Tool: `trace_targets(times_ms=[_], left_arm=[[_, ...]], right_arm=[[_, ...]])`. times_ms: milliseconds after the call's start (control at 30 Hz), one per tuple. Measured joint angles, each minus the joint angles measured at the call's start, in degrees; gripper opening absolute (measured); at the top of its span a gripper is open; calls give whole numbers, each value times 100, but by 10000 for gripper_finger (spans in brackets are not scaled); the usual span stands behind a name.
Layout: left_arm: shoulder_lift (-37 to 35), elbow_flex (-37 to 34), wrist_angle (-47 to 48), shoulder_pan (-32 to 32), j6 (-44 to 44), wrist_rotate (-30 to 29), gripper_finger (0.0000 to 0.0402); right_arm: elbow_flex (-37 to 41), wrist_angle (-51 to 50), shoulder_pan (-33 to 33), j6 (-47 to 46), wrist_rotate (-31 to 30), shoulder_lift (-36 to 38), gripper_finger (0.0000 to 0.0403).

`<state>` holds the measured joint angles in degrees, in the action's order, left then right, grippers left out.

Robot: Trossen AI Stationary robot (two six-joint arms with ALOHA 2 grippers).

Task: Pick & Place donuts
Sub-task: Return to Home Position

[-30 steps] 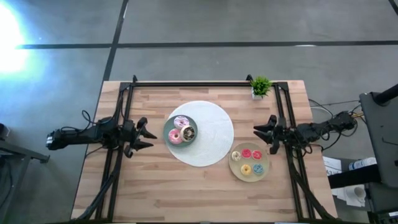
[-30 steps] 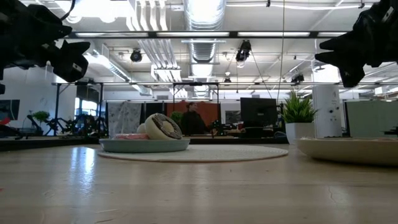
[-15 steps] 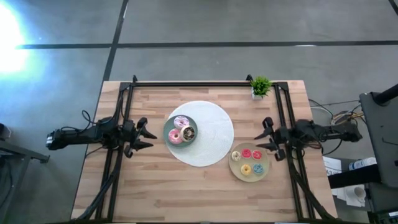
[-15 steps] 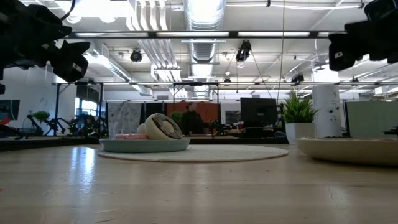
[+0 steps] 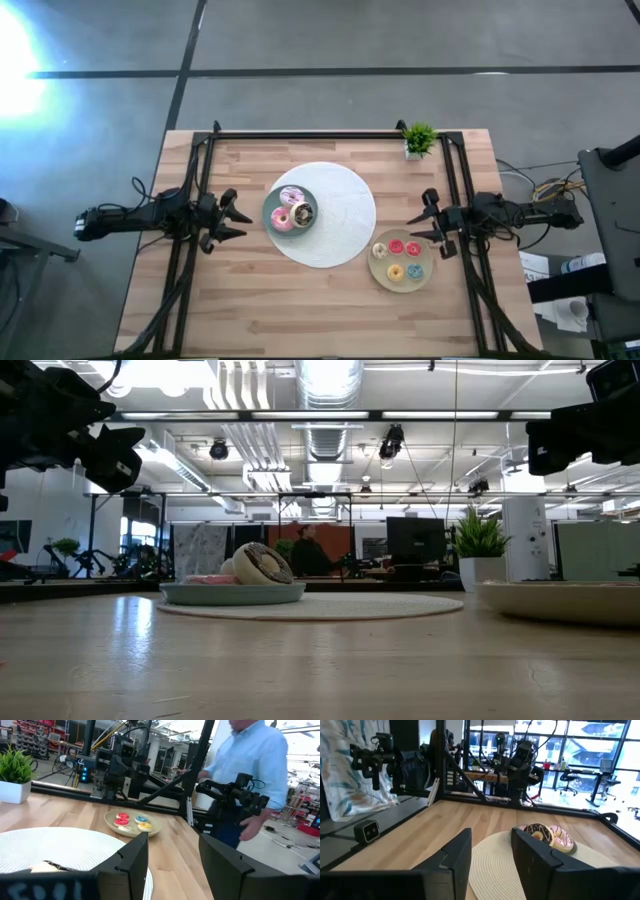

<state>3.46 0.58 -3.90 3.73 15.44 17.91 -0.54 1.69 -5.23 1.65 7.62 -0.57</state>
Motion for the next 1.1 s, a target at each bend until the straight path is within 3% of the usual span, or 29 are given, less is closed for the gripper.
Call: trace_targets(times_ms=[1100], left_arm=[[0, 2, 5, 0, -2, 0, 149]], right_arm=[[0, 1, 0, -11, -7, 4, 129]])
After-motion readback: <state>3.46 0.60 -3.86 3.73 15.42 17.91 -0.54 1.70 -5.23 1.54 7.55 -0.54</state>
